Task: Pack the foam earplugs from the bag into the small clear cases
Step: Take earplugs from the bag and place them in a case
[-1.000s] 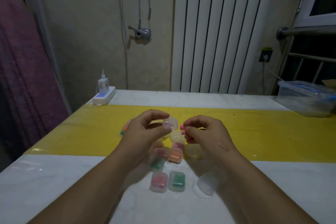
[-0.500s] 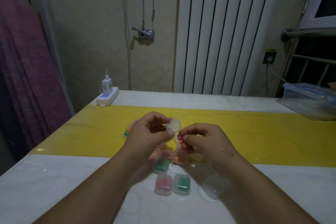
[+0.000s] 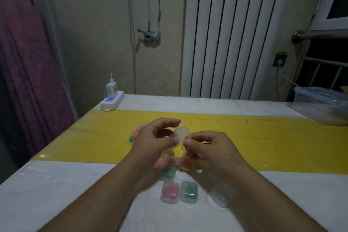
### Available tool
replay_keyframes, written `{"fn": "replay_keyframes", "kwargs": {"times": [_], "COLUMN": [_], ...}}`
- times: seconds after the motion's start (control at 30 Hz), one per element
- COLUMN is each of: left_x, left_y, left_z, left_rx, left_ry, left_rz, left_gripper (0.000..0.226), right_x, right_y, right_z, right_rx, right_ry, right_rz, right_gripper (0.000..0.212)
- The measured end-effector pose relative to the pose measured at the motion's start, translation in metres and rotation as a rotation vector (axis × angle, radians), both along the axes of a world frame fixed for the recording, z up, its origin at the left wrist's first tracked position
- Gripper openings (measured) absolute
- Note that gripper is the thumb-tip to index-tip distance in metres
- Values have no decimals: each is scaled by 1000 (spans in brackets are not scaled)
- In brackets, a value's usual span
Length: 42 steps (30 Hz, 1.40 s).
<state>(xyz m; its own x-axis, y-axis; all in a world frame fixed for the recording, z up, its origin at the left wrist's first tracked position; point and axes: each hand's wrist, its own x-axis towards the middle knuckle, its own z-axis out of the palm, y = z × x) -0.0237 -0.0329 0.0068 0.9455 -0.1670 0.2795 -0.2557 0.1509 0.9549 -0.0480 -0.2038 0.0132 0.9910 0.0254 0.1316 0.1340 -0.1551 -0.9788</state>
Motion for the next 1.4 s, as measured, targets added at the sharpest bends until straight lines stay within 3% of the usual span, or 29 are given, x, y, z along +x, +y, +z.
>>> {"fn": "replay_keyframes", "kwargs": {"times": [0.2, 0.3, 0.4, 0.6, 0.73, 1.0, 1.3, 1.4], "left_x": [-7, -8, -7, -14, -6, -2, -7, -4], "left_y": [-5, -5, -4, -4, 0, -2, -10, -9], "left_z": [-1, 0, 3, 4, 3, -1, -1, -2], "left_rx": [-196, -210, -115, -24, 113, 113, 47, 146], "left_ry": [171, 172, 93, 107, 11, -42, 24, -60], "left_rz": [-83, -141, -135, -190, -47, 101, 57, 122], "left_gripper": [13, 22, 25, 37, 33, 34, 24, 23], "right_x": [1, 2, 3, 4, 6, 1, -1, -1], "right_y": [1, 0, -1, -2, -1, 3, 3, 3], "right_z": [0, 2, 2, -1, -1, 3, 2, 1], "right_rx": [-36, -41, -25, -46, 38, 136, 115, 60], "right_ry": [-22, -37, -43, -60, -13, 77, 86, 41], "right_rz": [-28, -41, -105, -141, -145, -37, 4, -9], "right_gripper": [8, 9, 5, 5, 15, 18, 16, 11]}}
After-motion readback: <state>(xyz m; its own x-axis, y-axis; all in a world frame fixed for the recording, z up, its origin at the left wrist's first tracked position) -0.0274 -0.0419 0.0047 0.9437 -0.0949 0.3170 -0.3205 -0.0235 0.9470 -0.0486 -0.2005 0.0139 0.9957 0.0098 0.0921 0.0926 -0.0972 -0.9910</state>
